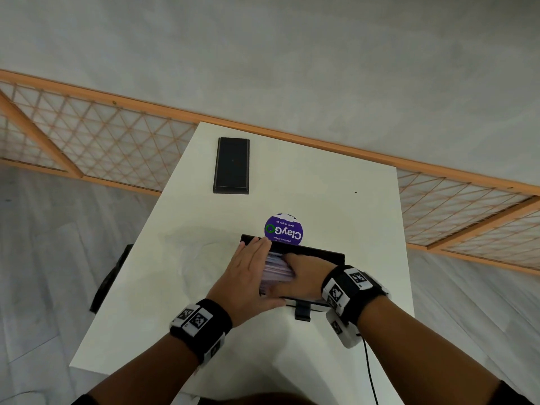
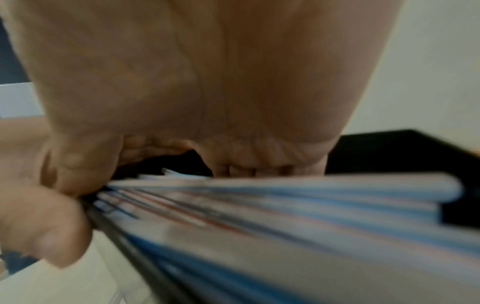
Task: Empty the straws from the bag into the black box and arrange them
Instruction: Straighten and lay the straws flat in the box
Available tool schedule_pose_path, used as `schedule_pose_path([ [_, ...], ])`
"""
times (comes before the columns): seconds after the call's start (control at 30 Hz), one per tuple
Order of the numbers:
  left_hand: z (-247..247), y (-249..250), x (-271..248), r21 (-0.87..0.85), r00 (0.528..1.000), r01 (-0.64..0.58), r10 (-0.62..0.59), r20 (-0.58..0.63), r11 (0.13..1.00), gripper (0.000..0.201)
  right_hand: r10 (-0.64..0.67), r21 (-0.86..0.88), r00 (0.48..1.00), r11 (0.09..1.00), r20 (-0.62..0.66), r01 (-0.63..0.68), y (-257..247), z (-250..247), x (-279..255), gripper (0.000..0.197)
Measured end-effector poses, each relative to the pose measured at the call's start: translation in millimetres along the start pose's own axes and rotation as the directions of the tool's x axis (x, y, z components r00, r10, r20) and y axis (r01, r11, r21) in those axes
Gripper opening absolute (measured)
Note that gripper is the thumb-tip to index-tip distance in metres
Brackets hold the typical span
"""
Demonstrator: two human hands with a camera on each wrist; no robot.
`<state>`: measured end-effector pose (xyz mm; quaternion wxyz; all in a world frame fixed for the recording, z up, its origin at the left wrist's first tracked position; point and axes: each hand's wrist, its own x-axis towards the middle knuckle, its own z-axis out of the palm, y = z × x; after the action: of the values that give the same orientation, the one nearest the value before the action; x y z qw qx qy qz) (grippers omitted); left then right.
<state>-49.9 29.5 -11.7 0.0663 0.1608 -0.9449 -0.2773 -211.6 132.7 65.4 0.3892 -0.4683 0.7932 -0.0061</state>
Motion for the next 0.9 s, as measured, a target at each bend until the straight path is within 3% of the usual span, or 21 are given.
schedule_pose_path([
  [0.1, -4.6, 0.0, -0.3, -0.037, 1.0, -0.021, 0.021, 0.013, 0.999, 0.124, -0.032, 0.022, 0.998, 0.999, 0.05, 0.031, -7.8, -4.2, -1.3, 0.053],
  [0.2, -22.4, 2.8, -5.2, -0.179, 1.0, -0.004, -0.001, -0.028, 0.984, 0.115, -0.094, -0.05, 0.995, 0.995, -0.033, 0.092, -7.4, -8.1, -4.8, 0.041],
  [0.27, -39.3, 1.4, -16.2, -0.281, 0.985, 0.041, -0.086, -0.151, 0.959, 0.09, -0.119, -0.081, 0.985, 0.991, -0.122, 0.109, -2.9, -10.4, -13.8, 0.038],
  [0.33, -52.0, -5.2, -33.1, -0.297, 0.928, 0.116, -0.21, -0.309, 0.948, 0.052, -0.154, -0.077, 0.966, 0.987, -0.206, 0.141, 3.4, -10.5, -27.8, 0.042],
  [0.4, -54.0, -14.2, -52.3, -0.331, 0.877, 0.212, -0.329, -0.351, 0.919, 0.018, -0.184, -0.089, 0.94, 0.982, -0.287, 0.166, 9.9, -4.9, -44.5, 0.042],
  [0.43, -50.0, -20.1, -61.6, -0.349, 0.877, 0.252, -0.365, -0.313, 0.903, 0.007, -0.206, -0.112, 0.925, 0.977, -0.319, 0.18, 12.5, 0.3, -50.1, 0.039],
  [0.53, -16.9, -38.4, -84.2, -0.276, 0.93, 0.325, -0.358, -0.08, 0.905, 0.015, -0.23, -0.179, 0.911, 0.968, -0.343, 0.177, 20.5, 17.5, -57.1, 0.026],
  [0.6, 9.0, -46.8, -93.2, -0.181, 0.925, 0.379, -0.378, 0.041, 0.908, 0.023, -0.182, -0.184, 0.928, 0.975, -0.326, 0.127, 23.0, 27.4, -57.8, 0.022],
  [0.67, 31.8, -48.9, -94.0, -0.128, 0.878, 0.475, -0.458, 0.138, 0.871, 0.032, -0.143, -0.204, 0.94, 0.976, -0.309, 0.082, 23.3, 35.7, -58.7, 0.015],
  [0.77, 48.9, -43.4, -79.2, -0.069, 0.771, 0.616, -0.581, 0.261, 0.785, 0.048, -0.122, -0.216, 0.943, 0.975, -0.309, 0.056, 23.7, 44.1, -60.3, 0.01],
  [0.9, 57.8, -42.6, -60.0, -0.149, 0.73, 0.674, -0.621, 0.285, 0.723, 0.034, -0.082, -0.177, 0.948, 0.984, -0.308, 0.028, 26.2, 49.3, -63.5, 0.009],
])
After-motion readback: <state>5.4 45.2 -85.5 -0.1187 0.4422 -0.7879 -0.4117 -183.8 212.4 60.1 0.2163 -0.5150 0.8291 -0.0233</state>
